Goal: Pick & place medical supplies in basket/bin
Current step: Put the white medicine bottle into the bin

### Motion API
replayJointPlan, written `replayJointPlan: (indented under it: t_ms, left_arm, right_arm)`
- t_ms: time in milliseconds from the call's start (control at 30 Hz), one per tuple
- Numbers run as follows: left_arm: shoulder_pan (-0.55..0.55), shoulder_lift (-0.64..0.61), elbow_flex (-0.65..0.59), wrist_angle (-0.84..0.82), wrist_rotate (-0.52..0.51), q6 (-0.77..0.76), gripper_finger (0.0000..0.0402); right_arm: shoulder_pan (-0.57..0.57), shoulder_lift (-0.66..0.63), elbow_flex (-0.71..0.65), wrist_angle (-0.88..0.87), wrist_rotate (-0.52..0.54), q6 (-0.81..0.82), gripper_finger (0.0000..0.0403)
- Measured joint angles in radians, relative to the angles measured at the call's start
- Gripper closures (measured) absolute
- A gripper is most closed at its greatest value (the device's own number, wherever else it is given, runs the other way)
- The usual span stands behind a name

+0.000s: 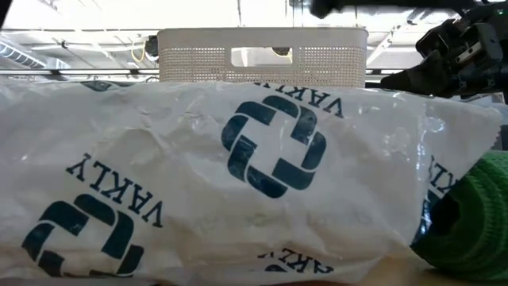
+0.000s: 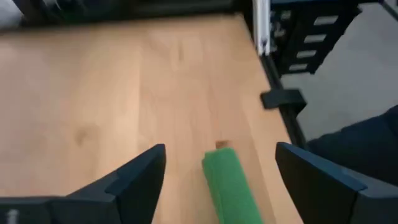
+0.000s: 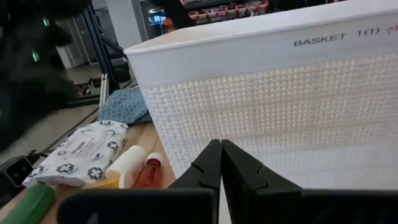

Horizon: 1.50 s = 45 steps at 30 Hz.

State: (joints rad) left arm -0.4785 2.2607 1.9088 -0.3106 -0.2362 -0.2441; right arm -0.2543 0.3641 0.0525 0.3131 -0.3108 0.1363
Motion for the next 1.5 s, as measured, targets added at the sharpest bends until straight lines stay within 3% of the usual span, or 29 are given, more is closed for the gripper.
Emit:
replayJointPlan:
  t_ms: [267,367,633,900,1033,1500]
  left_arm:
    - [0.089,0.071,0.005,0.022,0.277,-0.119,0.0076]
    - [0.087,0.078,0.005,0.022,0.324,-0.128,0.0076]
    - [0.067,0.058,0.005,-0.041,0.255,-0.023,0.0076]
    - [0.062,-0.067,0.005,-0.526,0.066,-0.017,0.0076]
    - [0.06,-0.083,0.005,-0.683,0.022,-0.017,0.0076]
    - [0.067,-0.081,-0.156,-0.5,0.078,0.186,0.0076]
  right_arm:
    - [0.0,0.0,0.0,0.003,0.002,-0.024,0.0399]
    - [0.0,0.0,0.0,-0.005,0.002,-0.024,0.0399]
    - [0.0,0.0,0.0,-0.009,0.001,0.008,0.0399]
    - [0.0,0.0,0.0,-0.01,0.001,0.001,0.0399]
    - [0.0,0.0,0.0,-0.008,0.001,-0.008,0.0399]
    - [0.0,0.0,0.0,-0.012,0.0,-0.001,0.0399]
